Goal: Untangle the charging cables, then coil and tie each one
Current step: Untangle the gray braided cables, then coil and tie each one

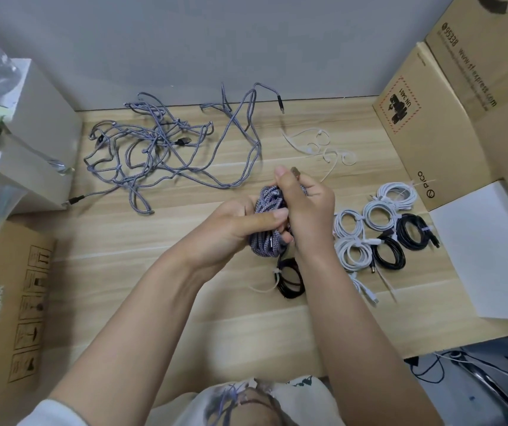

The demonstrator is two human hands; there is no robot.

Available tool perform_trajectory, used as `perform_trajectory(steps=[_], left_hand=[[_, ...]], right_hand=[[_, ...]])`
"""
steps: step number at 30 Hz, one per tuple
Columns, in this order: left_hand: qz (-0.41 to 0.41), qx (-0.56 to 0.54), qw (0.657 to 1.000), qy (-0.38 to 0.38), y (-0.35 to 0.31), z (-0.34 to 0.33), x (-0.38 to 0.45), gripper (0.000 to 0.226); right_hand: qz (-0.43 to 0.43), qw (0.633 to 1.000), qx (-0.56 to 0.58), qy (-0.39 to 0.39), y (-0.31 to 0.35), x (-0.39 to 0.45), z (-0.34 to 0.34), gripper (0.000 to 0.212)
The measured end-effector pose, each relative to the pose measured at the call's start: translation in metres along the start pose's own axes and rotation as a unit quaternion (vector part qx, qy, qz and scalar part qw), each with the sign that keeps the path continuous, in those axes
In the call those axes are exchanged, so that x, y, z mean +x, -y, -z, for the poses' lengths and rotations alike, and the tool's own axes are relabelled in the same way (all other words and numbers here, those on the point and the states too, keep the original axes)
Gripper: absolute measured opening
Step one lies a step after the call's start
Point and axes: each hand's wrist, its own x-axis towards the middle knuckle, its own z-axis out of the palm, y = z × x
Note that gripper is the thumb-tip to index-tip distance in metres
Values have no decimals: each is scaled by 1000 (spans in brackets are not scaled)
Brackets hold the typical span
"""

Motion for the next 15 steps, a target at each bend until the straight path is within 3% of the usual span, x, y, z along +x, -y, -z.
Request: perform_trajectory(steps=[5, 7, 10, 15], left_hand=[[-6, -7, 1000, 5, 4, -1, 19, 10], [-2, -20, 1000, 12, 4, 0, 24, 14], [7, -45, 999, -9, 7, 5, 32, 16], [16, -46, 998, -27, 17, 12, 42, 19]], right_hand=[[-41, 989, -60, 132, -10, 45, 9, 40], [-51, 990, -94, 92, -24, 80, 19, 43], [-74, 976, -200, -35, -49, 135, 39, 31], [-183, 923, -328, -88, -75, 185, 61, 59]])
